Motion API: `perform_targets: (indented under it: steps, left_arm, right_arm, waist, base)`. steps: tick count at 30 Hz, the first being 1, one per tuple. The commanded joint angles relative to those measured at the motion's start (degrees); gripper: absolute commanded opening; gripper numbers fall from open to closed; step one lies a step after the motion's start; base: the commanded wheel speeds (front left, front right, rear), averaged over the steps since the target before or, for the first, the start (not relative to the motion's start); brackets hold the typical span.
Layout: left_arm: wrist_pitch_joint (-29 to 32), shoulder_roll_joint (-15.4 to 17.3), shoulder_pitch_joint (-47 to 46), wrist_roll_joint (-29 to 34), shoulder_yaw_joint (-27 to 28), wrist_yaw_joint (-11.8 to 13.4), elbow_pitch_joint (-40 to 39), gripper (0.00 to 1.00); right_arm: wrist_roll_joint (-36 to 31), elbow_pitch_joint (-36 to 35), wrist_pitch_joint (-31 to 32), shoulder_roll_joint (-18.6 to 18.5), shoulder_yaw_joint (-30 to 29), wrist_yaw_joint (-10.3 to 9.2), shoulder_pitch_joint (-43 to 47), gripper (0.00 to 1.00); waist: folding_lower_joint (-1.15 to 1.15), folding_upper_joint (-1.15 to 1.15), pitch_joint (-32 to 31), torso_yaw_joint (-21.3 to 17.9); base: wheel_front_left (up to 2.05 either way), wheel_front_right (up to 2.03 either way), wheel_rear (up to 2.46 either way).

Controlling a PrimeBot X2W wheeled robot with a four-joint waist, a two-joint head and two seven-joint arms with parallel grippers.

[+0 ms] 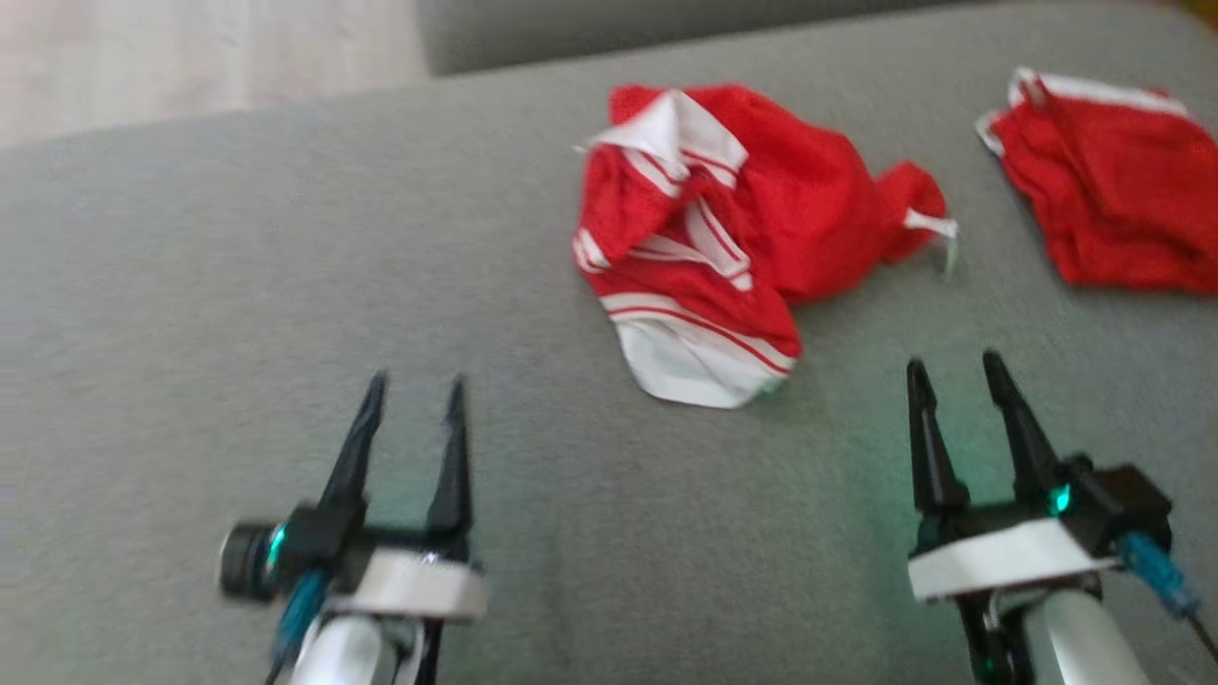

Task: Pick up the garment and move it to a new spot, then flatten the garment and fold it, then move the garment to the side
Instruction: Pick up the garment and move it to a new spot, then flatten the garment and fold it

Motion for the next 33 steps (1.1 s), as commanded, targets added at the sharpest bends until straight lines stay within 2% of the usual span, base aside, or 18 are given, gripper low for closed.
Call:
perform_targets:
  steps: [1, 5, 11, 20, 33]
  left_arm:
    - [-0.53, -0.45, 1.50, 0.72, 3.96, 0.63, -4.38, 1.00]
    - [-0.54, -1.30, 7.97, 2.08, 7.49, 0.96, -9.13, 1.00]
    - [-0.54, -1.78, 12.25, 3.82, 9.52, 0.35, -11.16, 1.00]
    - [-0.54, -2.03, 13.04, 5.57, 9.99, -0.90, -10.88, 1.00]
    - [-0.54, -2.06, 12.68, 4.69, 8.32, -0.65, -10.18, 1.00]
  right_arm:
    - [-0.45, -1.36, 0.04, -0.14, 1.04, -0.06, 0.40, 1.00]
    - [-0.28, -1.27, 0.04, -0.14, 1.14, -0.06, 2.61, 1.00]
    - [-0.61, -1.25, 0.04, -0.14, 1.27, -0.06, 4.07, 1.00]
    - [-0.80, -1.05, 0.04, -0.14, 1.52, -0.06, 4.92, 1.00]
    - [-0.88, -0.63, 0.04, -0.14, 1.85, -0.06, 4.91, 1.00]
  waist:
    - [0.01, 0.00, -5.50, 5.07]
    - [0.01, 0.00, -8.21, 7.44]
    - [0.01, 0.00, -9.52, 8.56]
    - [0.01, 0.00, -9.95, 8.81]
    - [0.01, 0.00, -9.77, 8.11]
  base:
    - [0.00, 0.00, 0.00]
    - [0.00, 0.00, 0.00]
    - [0.00, 0.00, 0.00]
    - [0.00, 0.00, 0.00]
    - [0.00, 0.00, 0.00]
